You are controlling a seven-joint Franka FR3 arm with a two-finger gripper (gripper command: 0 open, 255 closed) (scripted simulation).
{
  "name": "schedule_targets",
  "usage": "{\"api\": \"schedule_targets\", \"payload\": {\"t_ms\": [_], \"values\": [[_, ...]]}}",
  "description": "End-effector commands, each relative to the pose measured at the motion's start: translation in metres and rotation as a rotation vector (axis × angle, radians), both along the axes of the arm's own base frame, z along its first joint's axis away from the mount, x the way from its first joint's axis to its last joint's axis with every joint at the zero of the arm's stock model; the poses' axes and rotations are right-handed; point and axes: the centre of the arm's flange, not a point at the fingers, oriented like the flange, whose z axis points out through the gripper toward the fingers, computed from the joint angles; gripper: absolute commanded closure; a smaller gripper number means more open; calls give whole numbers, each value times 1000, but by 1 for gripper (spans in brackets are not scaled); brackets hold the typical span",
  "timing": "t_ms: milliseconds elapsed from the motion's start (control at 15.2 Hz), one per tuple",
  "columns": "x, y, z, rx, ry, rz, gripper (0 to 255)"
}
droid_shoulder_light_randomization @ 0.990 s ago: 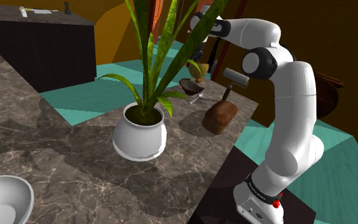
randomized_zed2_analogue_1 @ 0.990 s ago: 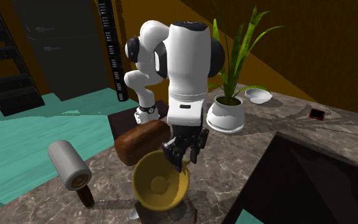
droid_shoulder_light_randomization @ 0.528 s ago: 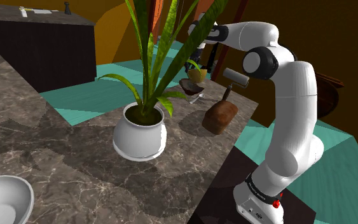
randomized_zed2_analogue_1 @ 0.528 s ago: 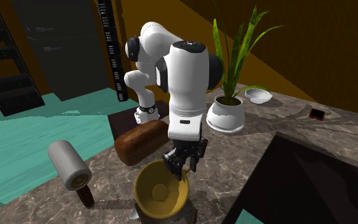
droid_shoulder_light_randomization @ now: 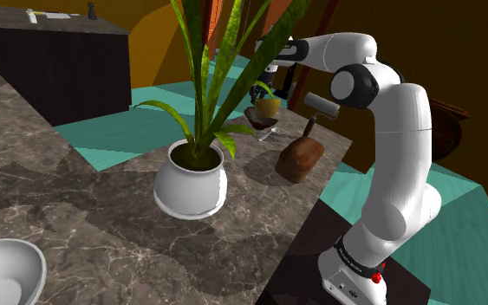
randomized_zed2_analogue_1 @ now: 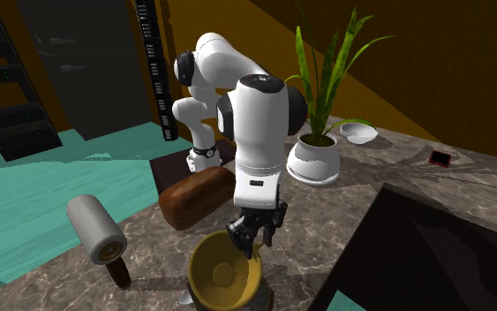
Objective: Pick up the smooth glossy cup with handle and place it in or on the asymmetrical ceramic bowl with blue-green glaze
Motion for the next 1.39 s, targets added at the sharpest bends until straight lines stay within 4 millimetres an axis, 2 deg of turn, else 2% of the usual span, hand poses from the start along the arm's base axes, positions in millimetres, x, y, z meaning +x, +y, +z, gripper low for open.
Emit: {"api": "schedule_targets", "payload": {"t_ms": [0,198,264,594,858,1320], "values": [[0,0,0,-1,-1,0,255],[0,0,0,-1,-1,0,255],[0,0,1,-1,-1,0,0],[0,0,0,-1,-1,0,0],[-4,3,50,-1,-1,0,0],[-4,3,50,-1,-1,0,0]]}}
